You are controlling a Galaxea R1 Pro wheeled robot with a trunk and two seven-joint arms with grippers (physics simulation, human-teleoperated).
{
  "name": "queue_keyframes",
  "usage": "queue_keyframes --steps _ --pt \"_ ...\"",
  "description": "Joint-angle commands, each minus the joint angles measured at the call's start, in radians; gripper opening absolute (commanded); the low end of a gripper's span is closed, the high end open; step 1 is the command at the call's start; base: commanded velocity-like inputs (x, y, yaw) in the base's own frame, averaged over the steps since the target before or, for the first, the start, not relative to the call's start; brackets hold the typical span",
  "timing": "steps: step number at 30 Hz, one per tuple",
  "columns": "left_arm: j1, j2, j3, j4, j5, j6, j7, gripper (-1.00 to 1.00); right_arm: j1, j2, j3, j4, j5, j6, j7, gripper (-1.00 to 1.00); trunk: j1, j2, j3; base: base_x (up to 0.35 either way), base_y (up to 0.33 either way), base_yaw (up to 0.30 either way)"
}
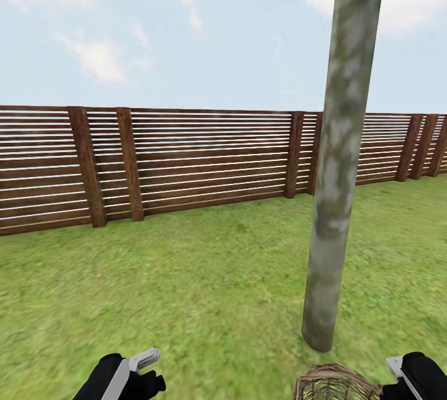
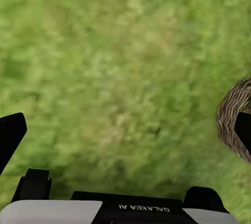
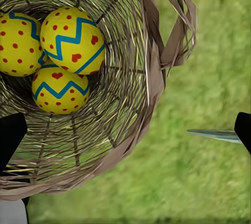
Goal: Take the three Easter eggs out of the wicker basket on the lawn in the garden, then place them on the lawn next to a single tree (choose any tree) so that all three eggs are next to the same tree and none are left in the basket.
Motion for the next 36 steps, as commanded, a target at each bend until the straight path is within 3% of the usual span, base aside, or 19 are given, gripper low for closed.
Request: queue_keyframes --steps 1,15,24,36 --pt "-0.001 -0.001 0.002 -0.001 0.011 0.004 0.009 1.0 -0.001 -0.001 0.004 -0.001 0.009 0.004 0.007 1.0 0.0 -0.001 -0.001 0.0 0.0 0.0" --pt "-0.001 -0.001 0.002 -0.001 0.012 0.004 0.008 1.0 -0.001 0.005 0.006 -0.001 0.01 0.004 0.007 1.0 0.0 -0.001 -0.001 0.071 0.081 0.0" --pt "-0.001 -0.001 0.002 -0.001 0.012 0.004 0.008 1.0 -0.001 0.009 0.006 -0.001 0.01 0.005 0.007 1.0 0.0 -0.001 -0.001 0.005 0.257 0.0" --pt "0.0 -0.006 0.002 -0.001 0.012 0.006 0.008 1.0 -0.001 0.009 0.006 -0.001 0.01 0.004 0.007 1.0 0.0 -0.001 -0.001 0.161 0.064 0.0"
